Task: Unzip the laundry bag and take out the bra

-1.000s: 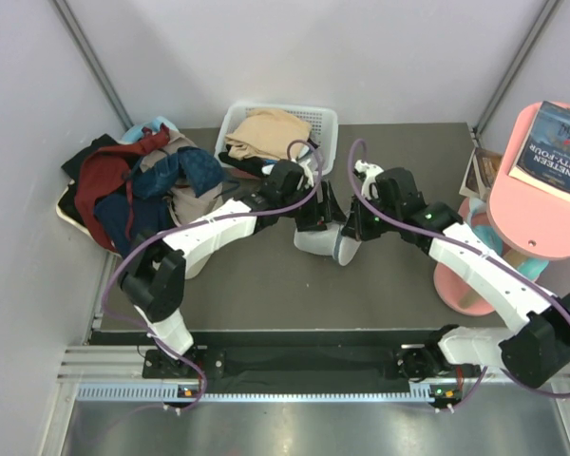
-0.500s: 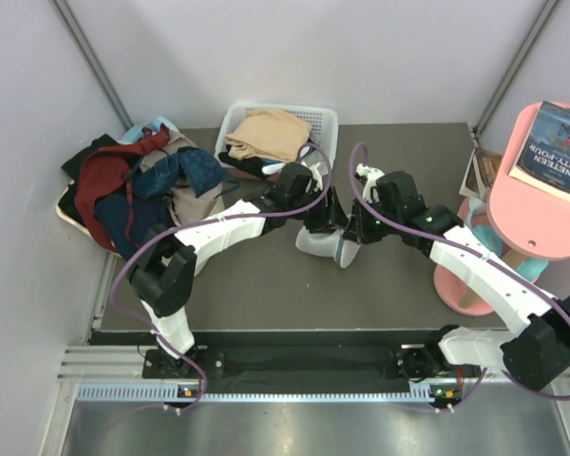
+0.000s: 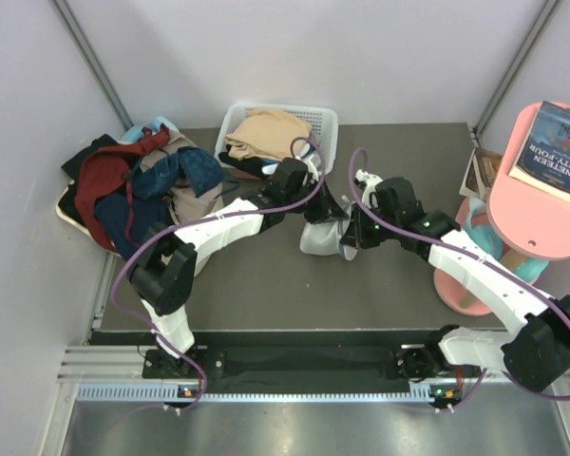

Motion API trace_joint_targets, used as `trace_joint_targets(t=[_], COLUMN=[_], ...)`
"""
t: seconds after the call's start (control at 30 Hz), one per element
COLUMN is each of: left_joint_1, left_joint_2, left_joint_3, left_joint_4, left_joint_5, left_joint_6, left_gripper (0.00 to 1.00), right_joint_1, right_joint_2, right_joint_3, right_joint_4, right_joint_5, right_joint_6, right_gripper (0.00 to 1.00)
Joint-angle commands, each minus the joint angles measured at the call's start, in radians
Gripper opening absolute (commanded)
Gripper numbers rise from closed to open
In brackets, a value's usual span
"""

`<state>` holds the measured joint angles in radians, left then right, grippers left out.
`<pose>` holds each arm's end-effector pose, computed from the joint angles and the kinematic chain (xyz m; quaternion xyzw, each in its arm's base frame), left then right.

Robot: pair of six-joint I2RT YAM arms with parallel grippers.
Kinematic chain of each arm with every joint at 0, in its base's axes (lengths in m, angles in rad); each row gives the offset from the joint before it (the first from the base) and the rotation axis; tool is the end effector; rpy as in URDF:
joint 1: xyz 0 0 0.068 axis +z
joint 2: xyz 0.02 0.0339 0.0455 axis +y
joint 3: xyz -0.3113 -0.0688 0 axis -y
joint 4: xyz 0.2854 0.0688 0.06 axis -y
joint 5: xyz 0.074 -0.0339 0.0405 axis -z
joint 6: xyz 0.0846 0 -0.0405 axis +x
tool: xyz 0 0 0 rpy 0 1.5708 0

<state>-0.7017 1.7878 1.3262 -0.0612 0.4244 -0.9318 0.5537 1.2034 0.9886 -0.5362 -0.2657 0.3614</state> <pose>0.3595 -0.3495 0.2687 0.0075 0.8529 -0.4814 0.2019 0.2550 0.1838 0.2956 -0.1398 0.8998 0.2835 0.3007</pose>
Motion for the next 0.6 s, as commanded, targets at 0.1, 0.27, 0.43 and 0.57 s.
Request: trace_joint_targets(t=[0.1,0.27,0.43,0.57], left_joint_1=[0.131,0.197,0.248,0.252], left_joint_2=[-0.002,0.018,0.058,0.059], left_joint_3=[0.038,0.059,0.096,0.171], left_joint_4=[0.156,0.187,0.186,0.089], left_joint_5=[-0.021,0.014,0.042,0.037], left_joint_6=[-0.078,-0.087,-0.062,-0.013], left_gripper=[0.00,0.00,0.00,0.36], right_joint_1=[0.008,0.008,0.009,0.008], right_joint_2=[-0.048,-0.061,-0.064,-0.045], right_joint_3=[-0.047,-0.076,-0.056,0.011], right_joint_4=[0.022,0.004,-0.021,-0.051], right_joint_5=[-0.063,-0.044,-0.032,0.003], right_joint_6=[0.016,0.004,-0.004,-0.015], right_gripper=[0.00,0.00,0.00,0.00])
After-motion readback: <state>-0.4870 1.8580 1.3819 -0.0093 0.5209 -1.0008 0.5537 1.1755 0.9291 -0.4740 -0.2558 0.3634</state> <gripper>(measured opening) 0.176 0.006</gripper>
